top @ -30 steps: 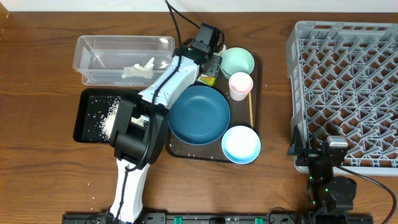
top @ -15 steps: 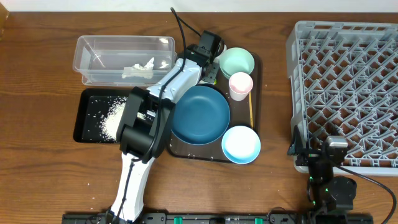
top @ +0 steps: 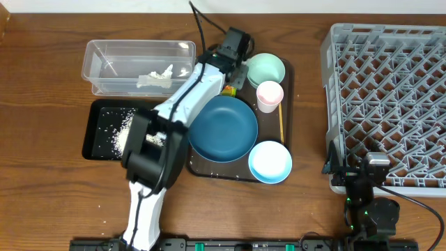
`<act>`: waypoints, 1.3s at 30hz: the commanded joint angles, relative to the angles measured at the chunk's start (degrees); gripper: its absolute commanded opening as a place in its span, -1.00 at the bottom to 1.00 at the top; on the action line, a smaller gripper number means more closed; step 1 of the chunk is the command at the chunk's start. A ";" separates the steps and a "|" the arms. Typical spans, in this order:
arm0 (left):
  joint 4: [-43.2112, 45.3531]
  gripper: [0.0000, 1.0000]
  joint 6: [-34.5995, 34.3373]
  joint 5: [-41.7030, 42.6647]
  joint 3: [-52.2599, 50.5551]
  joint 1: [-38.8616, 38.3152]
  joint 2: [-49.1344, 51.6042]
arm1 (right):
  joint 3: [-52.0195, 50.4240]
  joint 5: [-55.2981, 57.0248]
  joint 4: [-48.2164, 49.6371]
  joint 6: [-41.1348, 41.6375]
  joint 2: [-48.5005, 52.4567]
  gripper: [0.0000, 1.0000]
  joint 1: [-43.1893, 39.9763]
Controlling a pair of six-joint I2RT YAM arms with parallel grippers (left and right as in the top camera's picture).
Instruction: Sort waste into correct bins and load items into the dishwasher rack
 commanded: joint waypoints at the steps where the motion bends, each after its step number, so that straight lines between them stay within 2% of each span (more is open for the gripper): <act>1: -0.72 -0.88 -1.81 -0.48 0.39 -0.17 -4.85 | -0.07 0.15 -0.22 -0.72 -0.33 0.98 -0.57; 6: -2.99 -0.88 -3.48 -0.61 0.39 -0.07 -8.39 | -0.07 0.15 -0.22 -0.72 -0.33 0.99 -0.57; 8: -4.07 -0.88 -5.03 -3.82 0.39 0.20 -10.29 | -0.07 0.15 -0.22 -0.72 -0.33 0.99 -0.57; 13: -6.40 -0.87 -13.88 -13.57 0.39 2.49 -14.99 | -0.07 0.15 -0.22 -0.72 -0.33 0.99 -0.57; 23: -15.67 -0.86 -32.35 -14.45 0.31 14.27 -16.35 | -0.07 0.15 -0.22 -0.72 -0.33 0.99 -0.57; 24: -16.15 -0.75 -33.64 -14.45 0.07 15.26 -16.20 | -0.07 0.15 -0.22 -0.72 -0.33 0.98 -0.57; 25: -16.22 -0.38 -34.73 -14.34 -0.35 16.26 -16.17 | -0.07 0.17 -0.22 -0.72 -0.33 0.99 -0.57; 26: -16.26 -0.12 -35.28 -14.21 -0.74 17.07 -16.17 | -0.07 0.15 -0.22 -0.72 -0.33 0.99 -0.57; 27: -16.28 0.01 -35.54 -13.86 -1.14 17.81 -16.17 | -0.07 0.15 -0.22 -0.72 -0.33 0.98 -0.57; 34: -16.55 0.17 -35.60 -6.67 -1.73 19.15 -16.17 | -0.07 0.15 -0.22 -0.72 -0.33 0.98 -0.57; 39: -15.34 0.17 -26.34 3.54 -1.73 16.48 -16.17 | -0.07 0.15 -0.22 -0.72 -0.35 0.98 -0.57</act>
